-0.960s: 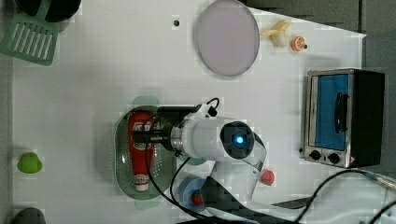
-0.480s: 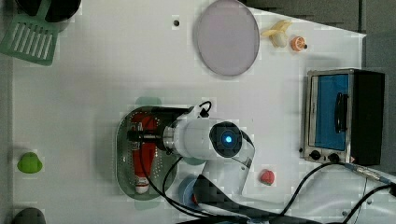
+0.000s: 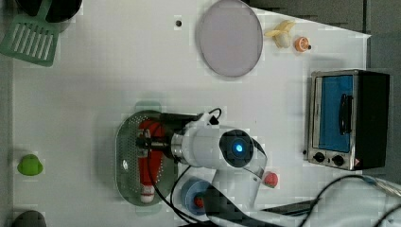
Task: Pick ketchup from strainer and place it on the table
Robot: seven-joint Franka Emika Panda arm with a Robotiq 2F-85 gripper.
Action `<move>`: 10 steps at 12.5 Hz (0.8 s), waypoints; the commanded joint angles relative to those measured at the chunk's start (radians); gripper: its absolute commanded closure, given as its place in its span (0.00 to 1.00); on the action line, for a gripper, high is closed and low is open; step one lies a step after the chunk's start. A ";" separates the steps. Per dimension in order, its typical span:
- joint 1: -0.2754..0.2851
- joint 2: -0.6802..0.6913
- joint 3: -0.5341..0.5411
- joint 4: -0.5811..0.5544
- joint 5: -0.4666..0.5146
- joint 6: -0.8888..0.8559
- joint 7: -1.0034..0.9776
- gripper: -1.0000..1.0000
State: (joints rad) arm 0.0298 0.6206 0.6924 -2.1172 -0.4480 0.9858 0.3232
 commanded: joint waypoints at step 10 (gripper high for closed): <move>-0.275 -0.383 0.116 0.203 0.427 -0.486 -0.373 0.41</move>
State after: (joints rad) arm -0.1566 0.2035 0.8418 -1.9170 -0.0139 0.5278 0.0779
